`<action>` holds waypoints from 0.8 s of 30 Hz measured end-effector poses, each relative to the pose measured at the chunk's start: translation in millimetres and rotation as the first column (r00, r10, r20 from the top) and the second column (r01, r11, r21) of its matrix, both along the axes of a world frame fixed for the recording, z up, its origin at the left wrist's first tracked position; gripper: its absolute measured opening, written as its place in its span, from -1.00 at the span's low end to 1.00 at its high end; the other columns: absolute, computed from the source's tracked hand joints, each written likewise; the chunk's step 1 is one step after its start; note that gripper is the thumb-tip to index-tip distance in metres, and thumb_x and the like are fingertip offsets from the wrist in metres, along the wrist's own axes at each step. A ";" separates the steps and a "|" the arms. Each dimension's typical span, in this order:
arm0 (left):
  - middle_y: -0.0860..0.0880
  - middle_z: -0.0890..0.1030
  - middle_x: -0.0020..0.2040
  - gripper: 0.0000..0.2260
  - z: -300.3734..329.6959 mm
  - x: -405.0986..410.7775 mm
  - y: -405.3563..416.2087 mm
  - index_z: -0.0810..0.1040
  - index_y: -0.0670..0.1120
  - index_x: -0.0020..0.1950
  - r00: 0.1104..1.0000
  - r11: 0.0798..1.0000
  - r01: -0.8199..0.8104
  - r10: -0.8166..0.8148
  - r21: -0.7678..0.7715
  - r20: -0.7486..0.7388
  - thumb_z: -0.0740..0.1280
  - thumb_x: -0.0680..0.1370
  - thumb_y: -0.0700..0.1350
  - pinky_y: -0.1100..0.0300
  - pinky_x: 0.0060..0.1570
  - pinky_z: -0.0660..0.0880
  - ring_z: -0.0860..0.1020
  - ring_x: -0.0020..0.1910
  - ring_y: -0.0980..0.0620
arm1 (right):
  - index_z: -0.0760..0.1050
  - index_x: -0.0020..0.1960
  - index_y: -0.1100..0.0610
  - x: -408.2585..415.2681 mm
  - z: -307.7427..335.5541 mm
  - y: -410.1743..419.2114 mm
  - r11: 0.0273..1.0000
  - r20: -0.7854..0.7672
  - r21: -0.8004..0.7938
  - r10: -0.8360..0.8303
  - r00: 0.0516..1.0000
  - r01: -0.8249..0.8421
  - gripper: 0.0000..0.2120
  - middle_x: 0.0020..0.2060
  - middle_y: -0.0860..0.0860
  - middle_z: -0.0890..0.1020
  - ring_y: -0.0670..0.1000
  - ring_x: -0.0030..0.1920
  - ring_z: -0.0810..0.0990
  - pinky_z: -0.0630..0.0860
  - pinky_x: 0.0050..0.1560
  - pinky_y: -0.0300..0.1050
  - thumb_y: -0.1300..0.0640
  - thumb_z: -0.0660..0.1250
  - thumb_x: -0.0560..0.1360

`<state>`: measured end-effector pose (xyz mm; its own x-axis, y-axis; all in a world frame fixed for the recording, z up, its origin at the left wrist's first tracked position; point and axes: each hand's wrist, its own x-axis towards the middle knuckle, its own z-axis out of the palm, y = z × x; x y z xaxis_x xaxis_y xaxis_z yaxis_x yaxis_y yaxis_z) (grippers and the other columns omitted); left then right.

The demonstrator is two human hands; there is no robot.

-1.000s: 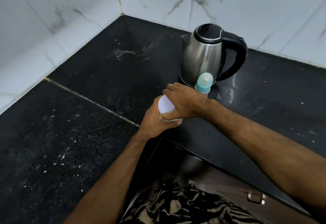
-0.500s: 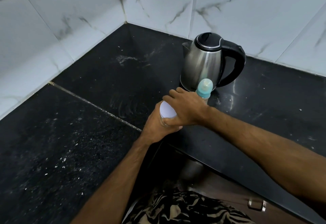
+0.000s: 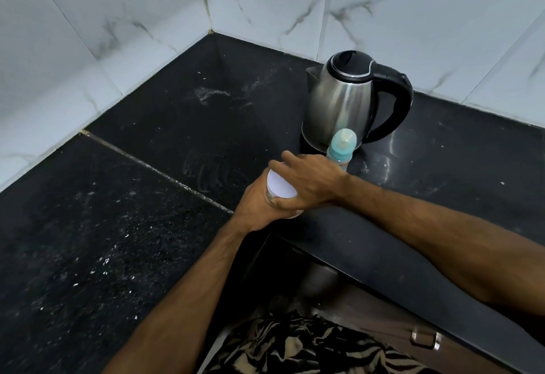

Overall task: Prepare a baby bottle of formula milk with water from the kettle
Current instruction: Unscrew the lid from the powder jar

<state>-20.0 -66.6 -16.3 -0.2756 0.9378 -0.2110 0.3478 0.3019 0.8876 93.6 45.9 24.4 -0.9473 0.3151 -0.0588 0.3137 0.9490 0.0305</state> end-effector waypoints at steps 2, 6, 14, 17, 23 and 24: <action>0.16 0.56 0.24 -0.24 -2.6 -5.1 -1.8 0.39 0.16 0.38 1.000 1.000 0.009 -0.009 0.024 0.018 0.65 0.29 -0.16 0.32 0.14 0.43 0.54 0.16 0.29 | 0.21 0.45 0.03 -0.1 3.1 5.1 0.997 0.023 -0.017 0.079 0.997 -0.079 -0.29 0.11 0.05 0.41 0.03 -0.08 0.48 0.34 -0.21 -0.10 -0.38 0.19 0.47; 0.27 0.58 0.18 -0.28 -3.3 -6.5 -6.3 0.37 0.37 0.24 1.000 1.000 0.003 -0.003 0.016 0.013 0.58 0.14 0.14 0.45 0.08 0.45 0.53 0.19 0.38 | 0.19 0.49 -0.09 5.0 5.1 3.5 0.993 0.001 -0.031 0.112 0.994 -0.111 -0.30 0.16 0.04 0.41 0.05 0.06 0.48 0.44 -0.04 -0.08 -0.31 0.22 0.43; 0.23 0.55 0.25 -0.19 -12.3 -10.8 -4.1 0.31 0.31 0.35 0.999 0.999 0.024 -0.025 0.027 0.023 0.67 0.27 -0.09 0.34 0.13 0.50 0.51 0.21 0.35 | 0.25 0.47 0.00 19.3 14.4 -5.7 0.977 -0.132 -0.083 -0.207 0.969 0.197 -0.14 0.19 0.01 0.48 0.04 0.13 0.52 0.50 0.09 -0.01 -0.50 0.23 0.35; 0.18 0.55 0.28 -0.19 -12.5 -9.5 -5.3 0.33 0.28 0.36 0.999 1.000 0.029 -0.029 0.008 0.033 0.67 0.25 -0.06 0.28 0.20 0.50 0.52 0.25 0.26 | 0.28 0.46 0.04 17.3 14.0 -12.7 0.975 -0.148 -0.093 -0.216 0.965 0.204 -0.22 0.20 0.01 0.51 0.04 0.16 0.50 0.46 0.11 -0.05 -0.40 0.28 0.41; 0.06 0.52 0.34 -0.28 -1.2 -4.8 -0.5 0.35 0.11 0.39 0.997 0.998 0.070 -0.070 -0.005 0.015 0.59 0.37 -0.30 0.30 0.27 0.44 0.50 0.28 0.21 | 0.07 0.57 -0.03 22.0 20.1 -11.7 0.943 -0.099 -0.316 -0.140 0.985 0.103 -0.13 0.42 -0.01 0.34 0.03 0.34 0.38 0.42 0.27 0.03 -0.21 0.39 0.40; 0.05 0.50 0.36 -0.24 -2.4 -5.2 -1.0 0.32 0.11 0.41 0.998 0.998 0.063 -0.063 -0.002 0.021 0.60 0.36 -0.27 0.23 0.29 0.44 0.49 0.31 0.15 | 0.08 0.56 -0.03 21.6 18.8 -12.8 0.943 -0.109 -0.314 -0.154 0.982 0.113 -0.12 0.42 -0.01 0.34 0.03 0.34 0.38 0.44 0.27 0.03 -0.25 0.40 0.38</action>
<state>-25.2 -67.6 -18.7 -0.2113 0.9526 -0.2191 0.3473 0.2827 0.8941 115.2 33.0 43.2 -0.9037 0.4252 -0.0514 0.4197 0.8555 -0.3032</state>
